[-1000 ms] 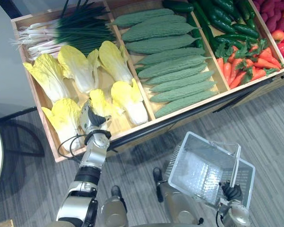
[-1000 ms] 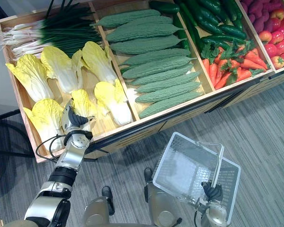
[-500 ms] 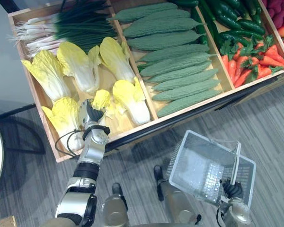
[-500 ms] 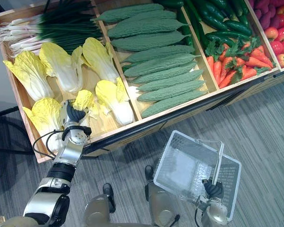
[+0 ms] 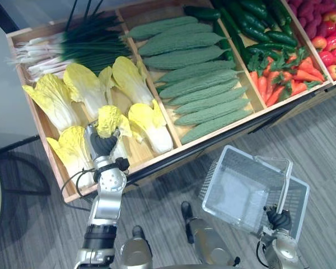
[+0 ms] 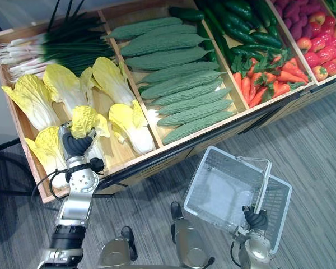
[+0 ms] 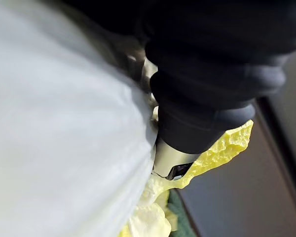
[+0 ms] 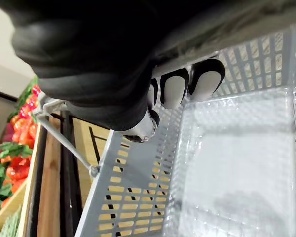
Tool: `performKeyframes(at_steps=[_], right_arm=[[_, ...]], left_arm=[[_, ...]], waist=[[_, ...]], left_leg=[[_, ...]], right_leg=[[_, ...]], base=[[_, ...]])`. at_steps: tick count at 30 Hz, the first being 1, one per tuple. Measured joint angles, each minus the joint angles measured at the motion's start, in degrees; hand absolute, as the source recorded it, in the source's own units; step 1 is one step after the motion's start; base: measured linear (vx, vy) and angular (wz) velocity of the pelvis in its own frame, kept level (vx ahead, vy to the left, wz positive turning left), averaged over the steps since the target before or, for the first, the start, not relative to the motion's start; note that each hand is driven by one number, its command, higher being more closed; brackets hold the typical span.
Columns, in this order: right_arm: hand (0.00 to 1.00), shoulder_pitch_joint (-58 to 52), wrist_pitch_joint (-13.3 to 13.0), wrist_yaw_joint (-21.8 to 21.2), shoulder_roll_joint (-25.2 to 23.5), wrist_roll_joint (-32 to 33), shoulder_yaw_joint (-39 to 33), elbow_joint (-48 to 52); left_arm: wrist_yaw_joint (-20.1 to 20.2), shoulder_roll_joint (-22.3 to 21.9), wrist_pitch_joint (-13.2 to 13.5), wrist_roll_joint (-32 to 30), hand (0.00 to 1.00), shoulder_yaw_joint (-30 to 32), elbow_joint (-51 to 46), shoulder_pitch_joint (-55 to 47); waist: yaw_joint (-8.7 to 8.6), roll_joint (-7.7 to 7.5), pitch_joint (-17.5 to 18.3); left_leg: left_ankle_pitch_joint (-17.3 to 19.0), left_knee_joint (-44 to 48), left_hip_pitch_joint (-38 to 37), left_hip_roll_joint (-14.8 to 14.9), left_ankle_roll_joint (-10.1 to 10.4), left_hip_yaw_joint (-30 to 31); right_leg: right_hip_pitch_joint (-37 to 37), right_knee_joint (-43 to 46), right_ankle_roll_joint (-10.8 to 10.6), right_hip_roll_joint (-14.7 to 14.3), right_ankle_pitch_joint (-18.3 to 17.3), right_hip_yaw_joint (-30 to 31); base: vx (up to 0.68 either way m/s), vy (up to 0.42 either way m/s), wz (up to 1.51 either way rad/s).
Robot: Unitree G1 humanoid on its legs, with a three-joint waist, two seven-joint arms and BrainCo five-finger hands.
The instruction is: Pick vegetable in the basket
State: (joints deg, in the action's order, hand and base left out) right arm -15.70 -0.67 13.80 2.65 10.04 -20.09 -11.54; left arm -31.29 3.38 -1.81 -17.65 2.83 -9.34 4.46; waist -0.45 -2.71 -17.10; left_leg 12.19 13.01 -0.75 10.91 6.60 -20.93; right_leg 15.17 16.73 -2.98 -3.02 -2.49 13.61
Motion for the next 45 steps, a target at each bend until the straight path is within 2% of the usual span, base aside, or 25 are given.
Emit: performKeyframes(at_steps=[4, 6, 8, 9, 10, 12, 13, 15, 16, 18, 20, 21, 22, 24, 25, 26, 27, 28, 29, 31, 32, 33, 34, 38, 45], right_arm=[[1.0, -0.75, 1.28, 0.01, -0.51, -0.01, -0.28, 3.14], [1.0, -0.96, 1.29, 0.02, -1.4, -0.05, -0.26, 4.58], [1.0, -1.05, 1.3, 0.01, -2.62, -0.58, 0.6, 8.46], [1.0, -0.7, 1.3, 0.05, -2.9, -0.72, 0.76, 10.57], [1.0, -0.56, 1.29, 0.05, -2.9, -0.94, 0.83, 11.2], [1.0, 0.43, 1.29, 0.05, -3.23, -1.72, 0.98, 11.51], [1.0, 0.68, 1.29, 0.05, -3.35, -1.77, 0.98, 11.42], [1.0, 2.89, 1.29, 0.1, -3.06, -2.56, 1.84, 10.16], [1.0, 4.49, 1.29, -0.07, -2.63, -3.0, 3.4, 9.38], [1.0, 6.26, 1.28, -0.43, -2.27, -3.99, 5.4, 8.44], [1.0, 6.97, 1.31, -1.07, -0.76, -4.12, 6.73, 7.86], [1.0, 7.05, 1.33, -1.29, -0.49, -4.11, 7.05, 7.86], [1.0, 7.14, 1.33, -1.56, -0.06, -3.93, 7.36, 7.92], [1.0, 7.09, 1.33, -1.65, 1.27, -3.72, 8.49, 8.25], [1.0, 7.12, 1.32, -1.62, 1.78, -3.58, 9.18, 8.64], [1.0, 7.2, 1.28, -1.72, 2.68, -2.64, 9.95, 10.05], [1.0, 7.25, 1.27, -1.93, 2.9, -2.14, 10.39, 10.79], [1.0, 7.64, 1.23, -2.69, 3.2, -1.4, 11.7, 11.47], [1.0, 8.13, 1.14, -3.1, 3.67, -0.27, 13.71, 11.71], [1.0, 8.65, 1.07, -3.89, 3.9, 0.57, 14.76, 11.73], [1.0, 8.87, 1.07, -4.11, 4.37, 0.97, 15.86, 11.87], [1.0, 8.38, 1.13, -4.44, 4.82, 1.4, 17.3, 12.08], [1.0, 7.08, 1.15, -5.49, 4.69, 1.92, 18.67, 12.83], [1.0, 6.23, 1.2, -8.05, 4.59, 4.7, 21.51, 13.73], [1.0, 4.74, 1.33, -11.49, 4.64, 8.13, 26.3, 17.13]], left_arm=[[1.42, -2.31, 1.45, 2.7, 1.0, -1.29, -4.84, -3.7], [1.91, -2.38, 2.28, 3.62, 1.0, -2.1, -5.98, -3.83], [3.68, -2.62, 3.38, 4.43, 1.0, -3.51, -7.77, -4.42], [3.94, -2.6, 3.4, 4.64, 1.0, -4.34, -8.13, -4.7], [3.99, -2.67, 3.43, 4.65, 1.0, -4.71, -8.15, -4.73], [5.08, -2.64, 3.44, 4.68, 1.0, -5.43, -8.02, -4.93], [5.11, -2.54, 3.46, 4.68, 1.0, -5.42, -7.86, -4.93], [5.2, -2.48, 3.74, 4.69, 1.0, -4.12, -6.67, -4.93], [5.22, -2.5, 3.76, 4.68, 1.0, -3.15, -5.87, -4.95], [6.13, -2.56, 3.76, 4.65, 1.0, -2.74, -3.82, -4.82], [7.65, -3.19, 3.77, 4.56, 1.0, -4.65, -0.2, -4.35], [7.84, -3.18, 3.78, 4.56, 1.0, -5.46, 0.68, -4.14], [9.05, -3.23, 3.79, 4.57, 1.0, -7.04, 2.85, -3.23], [10.11, -2.81, 4.01, 4.59, 1.0, -8.32, 5.08, -2.92], [10.13, -2.76, 4.32, 4.6, 1.0, -9.19, 5.87, -2.9], [10.75, -2.63, 4.88, 4.61, 1.0, -11.1, 7.21, -2.23], [11.22, -2.63, 4.88, 4.61, 1.0, -11.46, 7.67, -2.22], [11.32, -2.59, 4.87, 4.6, 1.0, -11.75, 8.79, -2.53], [11.31, -2.45, 4.82, 4.59, 1.0, -11.74, 10.07, -2.91], [11.3, -2.17, 4.79, 4.57, 1.0, -11.76, 10.65, -3.02], [11.28, -1.92, 4.79, 4.56, 1.0, -11.81, 10.91, -3.0], [11.28, -1.77, 4.73, 4.46, 1.0, -12.04, 11.6, -2.9], [11.39, -1.09, 4.49, 3.99, 1.0, -12.51, 12.46, -2.79], [11.55, 0.37, 3.94, 3.39, 1.0, -13.93, 15.63, 1.31], [12.41, 2.35, 3.23, 1.41, 1.0, -16.78, 21.3, 7.3]], waist=[[0.3, 1.99, 2.01], [0.77, 2.23, 2.17], [1.24, 2.21, 2.28], [1.25, 2.19, 2.33], [1.37, 2.18, 2.32], [0.99, 1.6, 2.7], [0.77, 1.47, 2.77], [0.08, 1.71, 2.95], [-0.05, 1.72, 2.96], [-0.28, 1.6, 3.05], [-1.19, 3.89, 4.08], [-1.81, 4.23, 4.28], [-2.23, 4.34, 4.35], [-2.15, 4.38, 4.37], [-2.16, 4.5, 4.44], [-2.06, 4.44, 4.41], [-1.93, 4.43, 4.41], [-1.72, 4.38, 4.38], [-1.55, 4.42, 4.4], [-1.23, 4.53, 4.46], [-0.98, 4.88, 4.68], [-0.18, 5.19, 5.3], [-0.61, 4.27, 6.54], [-1.88, 2.59, 7.63], [-3.38, 1.33, 8.16]], left_leg=[[1.87, 2.75, -0.15, 0.92, 0.23, -2.07], [2.91, 4.41, -0.24, 1.58, 0.22, -3.29], [5.89, 8.8, -0.46, 3.82, 0.37, -8.36], [6.86, 10.28, -0.56, 5.13, 0.11, -11.63], [6.95, 10.26, -0.78, 5.35, -0.02, -12.91], [6.99, 9.92, -2.44, 6.24, -0.15, -18.14], [6.99, 9.86, -2.92, 6.18, -0.15, -19.16], [6.85, 8.81, -4.78, 6.32, -0.26, -22.28], [6.64, 7.57, -6.39, 6.35, 0.1, -24.41], [6.55, 6.91, -9.23, 6.17, 0.29, -26.91], [6.22, 9.48, -10.83, 8.72, -0.16, -27.85], [5.73, 11.74, -10.81, 9.82, -0.97, -27.64], [2.64, 19.97, -10.66, 13.06, -5.8, -26.72], [-3.18, 32.26, -7.76, 16.42, -11.69, -20.07], [-1.56, 35.35, -5.52, 16.05, -11.29, -16.23], [2.68, 38.85, 1.44, 12.4, -9.56, -6.16], [4.0, 38.5, 3.63, 10.82, -9.38, -3.06], [6.06, 35.25, 6.85, 7.05, -8.59, 2.28], [6.68, 27.86, 9.17, 1.61, -7.13, 9.29], [6.15, 20.54, 10.09, -2.01, -6.25, 15.02], [4.62, 14.97, 10.22, -3.73, -4.37, 18.23], [0.47, 12.06, 9.42, -4.18, -4.4, 18.49], [0.17, 10.08, 8.87, -4.67, -4.83, 17.11], [-1.48, 4.35, 6.19, -7.31, -6.99, 12.11], [-1.87, 0.46, 3.92, -9.05, -7.64, 9.64]], right_leg=[[-0.08, 0.08, -0.51, -0.94, 0.48, 2.23], [-0.03, 0.13, -0.82, -1.86, 0.86, 3.61], [0.31, -1.15, -1.49, -4.73, 2.97, 8.35], [1.0, -3.36, -1.26, -4.69, 2.98, 7.87], [1.44, -4.11, -0.87, -3.67, 2.77, 5.26], [3.49, -4.99, 1.35, 1.96, 2.74, -9.73], [3.83, -4.93, 2.5, 3.48, 2.75, -14.09], [3.59, -4.96, 7.41, 8.02, 2.89, -30.44], [3.37, -4.38, 8.18, 9.69, 3.48, -37.38], [3.13, -4.26, 7.24, 9.54, 7.62, -38.96], [3.21, -3.7, 7.08, 5.96, 6.63, -35.68], [2.88, -3.64, 7.28, 5.1, 6.35, -35.11], [0.96, -4.04, 7.84, 3.08, 5.74, -32.61], [-3.05, -5.9, 8.44, 1.3, 5.03, -29.26], [-4.17, -6.75, 8.48, 0.98, 4.96, -28.16], [-6.11, -8.48, 9.02, 0.86, 4.57, -25.63], [-6.77, -9.03, 9.07, 0.85, 4.52, -24.48], [-8.16, -9.73, 8.87, 0.91, 4.34, -22.0], [-9.37, -9.95, 8.27, 1.05, 3.97, -19.08], [-9.83, -9.94, 7.76, 0.91, 3.85, -16.62], [-9.9, -9.96, 6.55, 0.55, 3.89, -14.8], [-9.93, -10.13, 5.22, -0.37, 4.04, -11.87], [-10.26, -11.85, 3.43, 0.2, 5.23, -10.47], [-10.06, -15.21, 1.15, 2.78, 7.06, -5.65], [-10.28, -17.15, 0.19, 4.21, 7.77, -2.55]], base=[[-0.01, 0.027, -0.27], [-0.04, 0.019, -0.48], [-0.13, 0.042, -1.31], [-0.14, 0.054, -1.48], [-0.1, 0.029, -1.27], [-0.05, 0.025, -1.09], [0.02, 0.014, -0.87], [0.09, -0.034, -1.2], [0.12, -0.092, -1.46], [0.16, -0.16, -1.46], [0.21, -0.174, -1.23], [0.25, -0.135, -1.05], [0.29, -0.139, -0.87], [0.32, -0.111, -0.96], [0.25, 0.012, -1.01], [0.18, 0.065, -0.77], [0.25, 0.137, -0.97], [0.22, 0.167, -1.07], [0.21, 0.182, -1.12], [0.09, 0.156, -0.89], [0.09, 0.225, -1.19], [0.16, 0.255, -1.12], [0.17, 0.196, -0.81], [0.13, 0.179, -0.43], [0.06, 0.105, -0.21]])
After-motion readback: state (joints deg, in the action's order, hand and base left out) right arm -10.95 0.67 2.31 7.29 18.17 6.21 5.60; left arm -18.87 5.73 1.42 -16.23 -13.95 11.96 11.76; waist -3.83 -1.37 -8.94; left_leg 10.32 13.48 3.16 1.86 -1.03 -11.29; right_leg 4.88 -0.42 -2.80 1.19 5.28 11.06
